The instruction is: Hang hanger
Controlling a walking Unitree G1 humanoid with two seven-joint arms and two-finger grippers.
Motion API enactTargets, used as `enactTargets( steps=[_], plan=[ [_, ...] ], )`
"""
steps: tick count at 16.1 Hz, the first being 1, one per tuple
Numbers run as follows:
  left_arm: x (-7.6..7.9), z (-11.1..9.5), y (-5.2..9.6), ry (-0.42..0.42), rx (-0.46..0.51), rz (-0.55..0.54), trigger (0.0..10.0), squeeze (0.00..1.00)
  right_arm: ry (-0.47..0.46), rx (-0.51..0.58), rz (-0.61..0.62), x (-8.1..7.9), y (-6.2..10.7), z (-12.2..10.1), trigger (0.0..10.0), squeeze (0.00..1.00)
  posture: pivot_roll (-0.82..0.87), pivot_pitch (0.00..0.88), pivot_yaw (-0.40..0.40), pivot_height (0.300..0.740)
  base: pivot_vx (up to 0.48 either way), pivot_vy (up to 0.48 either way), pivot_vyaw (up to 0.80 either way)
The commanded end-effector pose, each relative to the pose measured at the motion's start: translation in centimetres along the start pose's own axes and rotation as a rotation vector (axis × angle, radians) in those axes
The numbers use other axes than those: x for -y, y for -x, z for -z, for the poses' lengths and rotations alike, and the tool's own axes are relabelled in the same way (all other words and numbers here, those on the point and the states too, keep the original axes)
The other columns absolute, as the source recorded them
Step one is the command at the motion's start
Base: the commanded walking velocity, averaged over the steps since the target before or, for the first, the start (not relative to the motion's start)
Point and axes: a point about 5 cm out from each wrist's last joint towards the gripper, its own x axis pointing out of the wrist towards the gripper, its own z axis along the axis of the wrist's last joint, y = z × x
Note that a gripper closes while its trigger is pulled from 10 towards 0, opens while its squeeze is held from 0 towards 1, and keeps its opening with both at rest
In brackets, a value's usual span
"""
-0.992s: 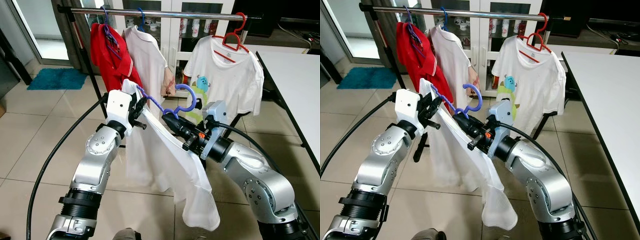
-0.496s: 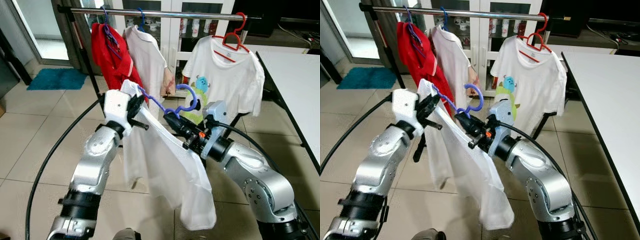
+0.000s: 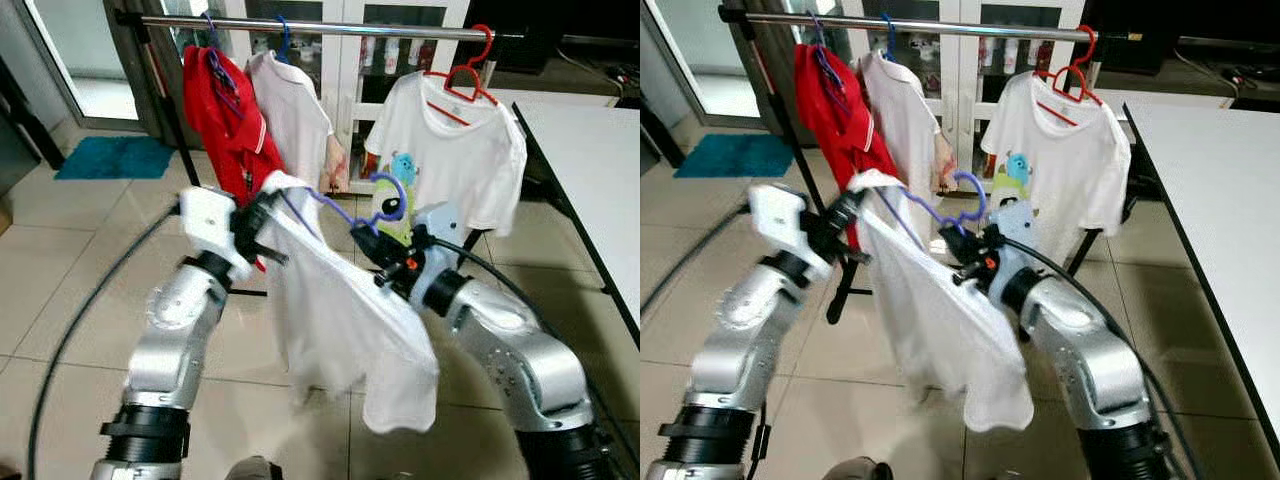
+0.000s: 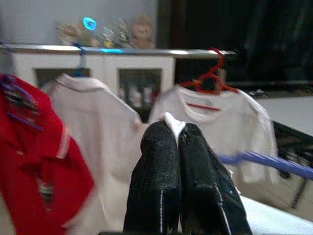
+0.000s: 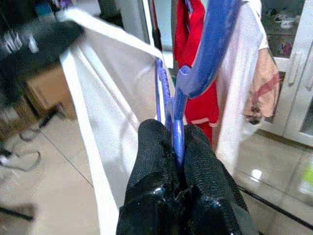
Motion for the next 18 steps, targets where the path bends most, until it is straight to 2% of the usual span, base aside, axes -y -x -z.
enactTargets(
  steps=[1,3,4,6,7,8,9,12,13,14,15,16,18],
  plan=[
    [-2.2,-2.4,-0.3,-0.095,0.071,-0.084,0.0,0.0,0.019,0.003,-0.08,-0.3,0.8,0.0,0.0,0.0,-0.04,0.04,0.03,0.74,0.0,0.0,0.0],
    [-5.0,-3.6,-0.6,-0.204,0.045,-0.175,0.0,0.0,0.038,0.016,-0.145,-0.3,1.7,-0.3,0.0,0.0,-0.04,0.038,0.032,0.74,0.0,0.0,0.0],
    [-5.7,-3.9,-0.7,-0.23,0.031,-0.193,0.0,0.0,0.035,0.016,-0.156,-0.3,2.0,-0.4,0.0,0.0,-0.04,0.038,0.032,0.74,0.0,0.0,0.0],
    [-8.7,-5.6,-1.0,-0.329,-0.001,-0.247,0.0,0.0,0.016,0.023,-0.24,-0.3,3.1,-0.7,0.0,0.0,-0.04,0.037,0.036,0.74,0.0,0.0,0.0],
    [-10.4,-5.6,-1.2,-0.345,-0.052,-0.278,0.0,0.0,-0.015,0.046,-0.295,-0.5,3.6,-1.0,0.0,0.0,-0.03,0.036,0.038,0.74,0.0,0.0,0.0],
    [-11.2,-4.7,-1.3,-0.347,-0.115,-0.273,0.0,0.0,-0.039,0.078,-0.307,-0.6,3.7,-1.4,0.0,0.0,-0.03,0.036,0.039,0.74,0.0,0.0,0.0],
    [-11.3,-4.3,-1.3,-0.344,-0.129,-0.268,0.0,0.0,-0.046,0.088,-0.306,-0.6,3.7,-1.5,0.0,0.0,-0.03,0.036,0.039,0.74,0.0,0.0,0.0],
    [-9.8,-0.5,-1.2,-0.282,-0.241,-0.235,0.0,0.0,-0.143,0.186,-0.305,-1.1,3.3,-2.3,0.0,0.0,-0.04,0.034,0.053,0.74,0.0,0.0,0.0],
    [-8.5,0.0,-1.5,-0.236,-0.232,-0.191,0.0,0.0,-0.155,0.2,-0.263,-1.0,3.0,-2.4,0.0,0.0,-0.04,0.033,0.057,0.74,0.0,0.0,0.0],
    [-6.3,0.5,-2.0,-0.175,-0.212,-0.078,0.0,0.0,-0.179,0.216,-0.174,-0.6,2.3,-2.3,0.0,0.0,-0.04,0.033,0.057,0.74,0.0,0.0,0.0],
    [-0.7,1.1,-2.2,-0.103,-0.198,0.214,0.0,0.0,-0.201,0.233,0.021,0.2,0.7,-1.8,0.0,0.0,-0.04,0.031,0.059,0.74,0.0,0.0,0.0],
    [2.0,1.1,-2.1,-0.056,-0.184,0.34,0.0,0.0,-0.211,0.245,0.099,0.5,0.0,-1.6,0.0,0.0,-0.04,0.03,0.059,0.74,0.0,0.0,0.0],
    [5.3,0.6,-1.6,0.032,-0.151,0.498,0.0,0.0,-0.258,0.287,0.198,0.8,-0.7,-1.6,0.0,0.0,-0.04,0.028,0.058,0.74,0.0,0.0,0.0]
  ],
)
